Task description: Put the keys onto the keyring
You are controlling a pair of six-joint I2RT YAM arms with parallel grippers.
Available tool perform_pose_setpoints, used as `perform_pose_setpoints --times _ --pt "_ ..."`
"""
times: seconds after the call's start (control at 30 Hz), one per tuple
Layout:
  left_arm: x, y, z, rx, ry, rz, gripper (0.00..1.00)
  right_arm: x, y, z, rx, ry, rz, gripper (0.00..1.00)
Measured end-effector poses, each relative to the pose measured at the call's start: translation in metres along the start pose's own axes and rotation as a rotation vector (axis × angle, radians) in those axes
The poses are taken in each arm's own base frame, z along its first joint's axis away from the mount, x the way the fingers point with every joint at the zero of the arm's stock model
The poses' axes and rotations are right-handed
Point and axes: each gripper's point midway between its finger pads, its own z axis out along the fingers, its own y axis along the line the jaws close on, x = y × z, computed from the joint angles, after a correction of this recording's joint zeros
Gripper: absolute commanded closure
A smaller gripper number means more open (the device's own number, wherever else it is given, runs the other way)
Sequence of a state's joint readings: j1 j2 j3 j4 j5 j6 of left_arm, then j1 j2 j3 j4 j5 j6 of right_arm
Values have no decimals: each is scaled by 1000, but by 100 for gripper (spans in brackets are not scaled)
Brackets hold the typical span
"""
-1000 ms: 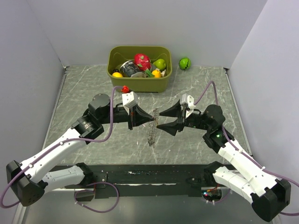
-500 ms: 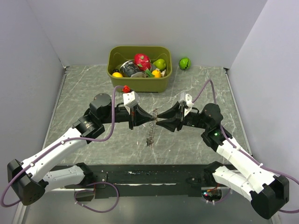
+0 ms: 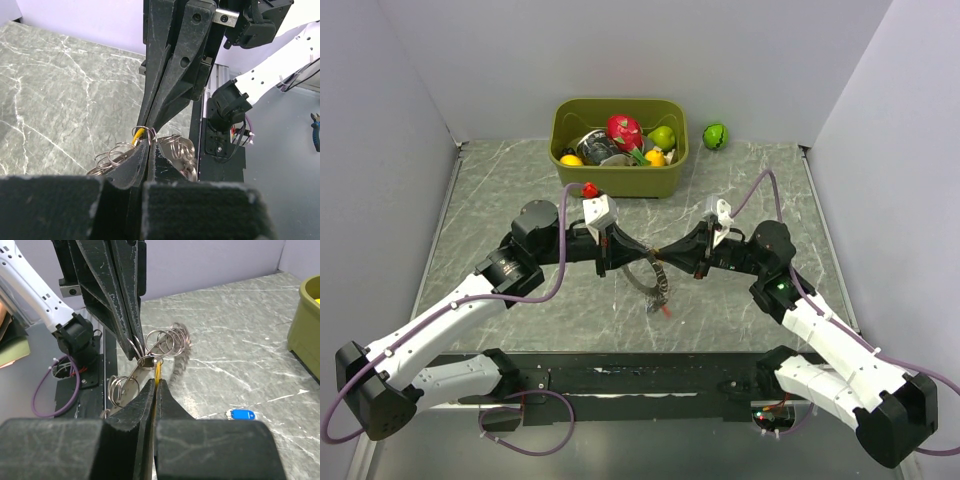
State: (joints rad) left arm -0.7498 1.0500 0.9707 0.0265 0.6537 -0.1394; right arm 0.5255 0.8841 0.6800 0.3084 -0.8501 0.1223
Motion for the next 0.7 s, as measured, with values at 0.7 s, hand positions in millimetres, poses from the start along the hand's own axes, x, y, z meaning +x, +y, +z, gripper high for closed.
perform_pose_setpoints --times 0.7 --pt "-3 0 -1 -5 -10 -7 99 11 5 -3 -24 10 -30 100"
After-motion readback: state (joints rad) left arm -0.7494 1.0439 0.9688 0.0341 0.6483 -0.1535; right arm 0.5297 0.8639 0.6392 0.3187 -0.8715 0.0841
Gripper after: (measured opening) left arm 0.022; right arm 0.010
